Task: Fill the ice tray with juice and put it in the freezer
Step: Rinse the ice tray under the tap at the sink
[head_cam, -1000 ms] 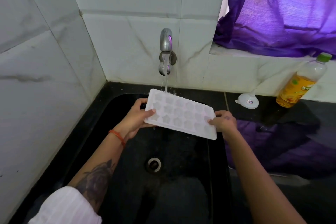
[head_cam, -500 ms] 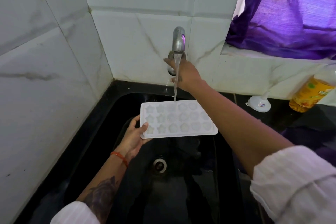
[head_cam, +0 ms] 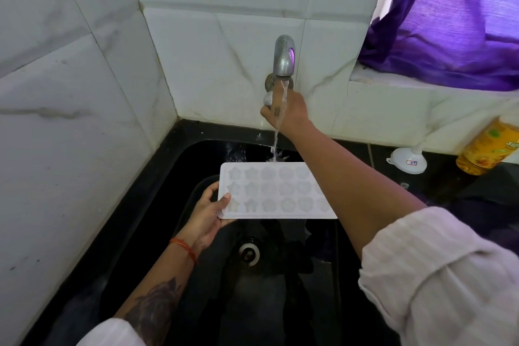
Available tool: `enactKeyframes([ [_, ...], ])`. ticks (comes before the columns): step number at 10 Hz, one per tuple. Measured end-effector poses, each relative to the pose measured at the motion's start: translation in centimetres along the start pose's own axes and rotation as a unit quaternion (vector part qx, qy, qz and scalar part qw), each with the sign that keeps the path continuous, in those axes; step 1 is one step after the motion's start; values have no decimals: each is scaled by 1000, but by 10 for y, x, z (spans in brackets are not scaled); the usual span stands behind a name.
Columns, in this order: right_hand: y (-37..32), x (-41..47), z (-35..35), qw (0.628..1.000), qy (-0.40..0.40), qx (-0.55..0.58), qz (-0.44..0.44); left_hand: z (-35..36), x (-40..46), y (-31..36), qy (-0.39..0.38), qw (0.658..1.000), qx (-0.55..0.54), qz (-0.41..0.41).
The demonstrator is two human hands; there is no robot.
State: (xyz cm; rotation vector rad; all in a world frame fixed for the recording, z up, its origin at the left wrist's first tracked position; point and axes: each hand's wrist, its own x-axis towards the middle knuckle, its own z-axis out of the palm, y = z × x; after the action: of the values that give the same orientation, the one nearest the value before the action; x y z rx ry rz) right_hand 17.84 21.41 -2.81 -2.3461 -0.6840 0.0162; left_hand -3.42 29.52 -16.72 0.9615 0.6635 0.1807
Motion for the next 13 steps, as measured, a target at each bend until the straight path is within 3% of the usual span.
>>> enactKeyframes([
  [1,12,-8,-4,999,19,-27,-30,1,-6,2,11,1000,0,3],
  [2,25,-27,-16,999,-52,-4,-12,3,-11,5,16,1000,-6,9],
  [4,83,-102,-26,968,-147,1,204,0,-19,12,17,1000,-11,24],
  [5,101,-141,-33,941,-169,149,252,-2,-25,11,5,999,-9,37],
  [6,97,-167,-41,956,-102,188,202,0,-31,5,9,999,-10,40],
  [8,59,-192,-64,998,-1,36,49,0,-37,-18,60,993,102,-24],
  [9,41,-204,-70,998,33,-48,-25,3,-40,-29,61,992,94,-51],
  [11,24,-223,-75,967,139,-127,-171,15,-45,-33,49,997,46,-41],
  [13,24,-230,-84,937,218,-79,-262,29,-53,-25,44,999,-17,-6],
])
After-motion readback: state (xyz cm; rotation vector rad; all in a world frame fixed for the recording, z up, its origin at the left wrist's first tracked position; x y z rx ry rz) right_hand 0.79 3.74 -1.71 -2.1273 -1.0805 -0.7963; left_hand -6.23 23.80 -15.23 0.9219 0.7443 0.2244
